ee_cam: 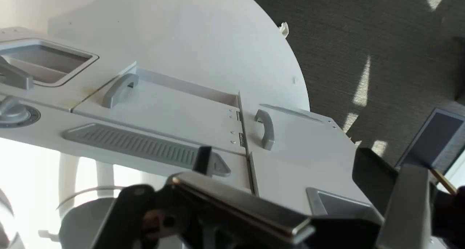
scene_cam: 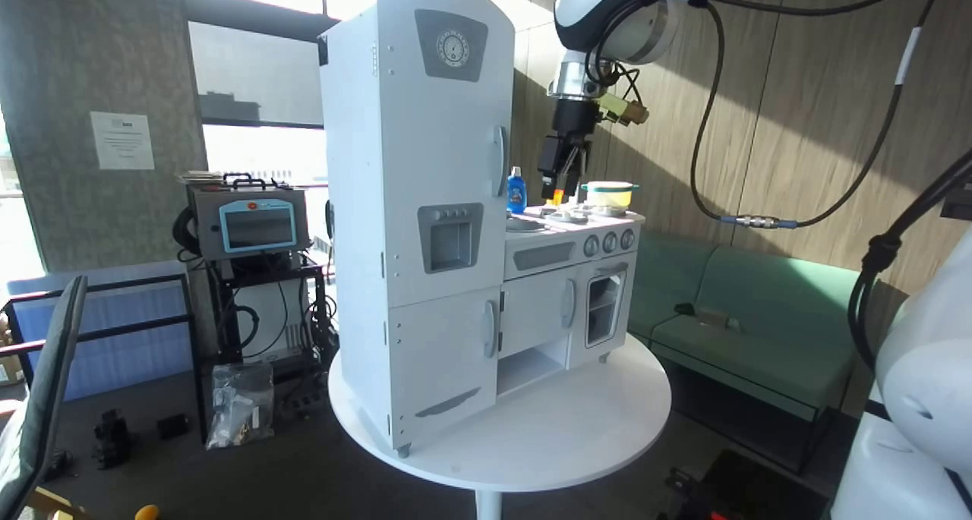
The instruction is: Open the cupboard doors
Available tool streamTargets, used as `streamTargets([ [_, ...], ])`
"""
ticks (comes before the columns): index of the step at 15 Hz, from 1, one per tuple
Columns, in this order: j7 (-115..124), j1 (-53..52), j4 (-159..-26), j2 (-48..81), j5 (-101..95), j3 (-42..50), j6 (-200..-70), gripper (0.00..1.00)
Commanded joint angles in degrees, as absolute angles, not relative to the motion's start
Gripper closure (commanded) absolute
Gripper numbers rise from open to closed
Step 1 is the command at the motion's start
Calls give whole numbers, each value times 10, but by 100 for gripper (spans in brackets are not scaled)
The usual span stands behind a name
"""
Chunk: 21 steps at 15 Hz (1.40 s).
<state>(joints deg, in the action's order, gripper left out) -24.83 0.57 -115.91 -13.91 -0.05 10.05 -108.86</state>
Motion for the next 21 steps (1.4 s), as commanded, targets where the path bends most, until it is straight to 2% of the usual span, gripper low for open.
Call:
streamTargets([
  [1, -355, 1, -1101, -123, 31, 101, -1090, 0],
  [7, -516, -4, -1081, -132, 114, 111, -1095, 0],
  [15, -557, -1, -1097, -104, 252, 99, -1196, 0],
  [21, -601, 0, -1119, -125, 259, 102, -1144, 0],
])
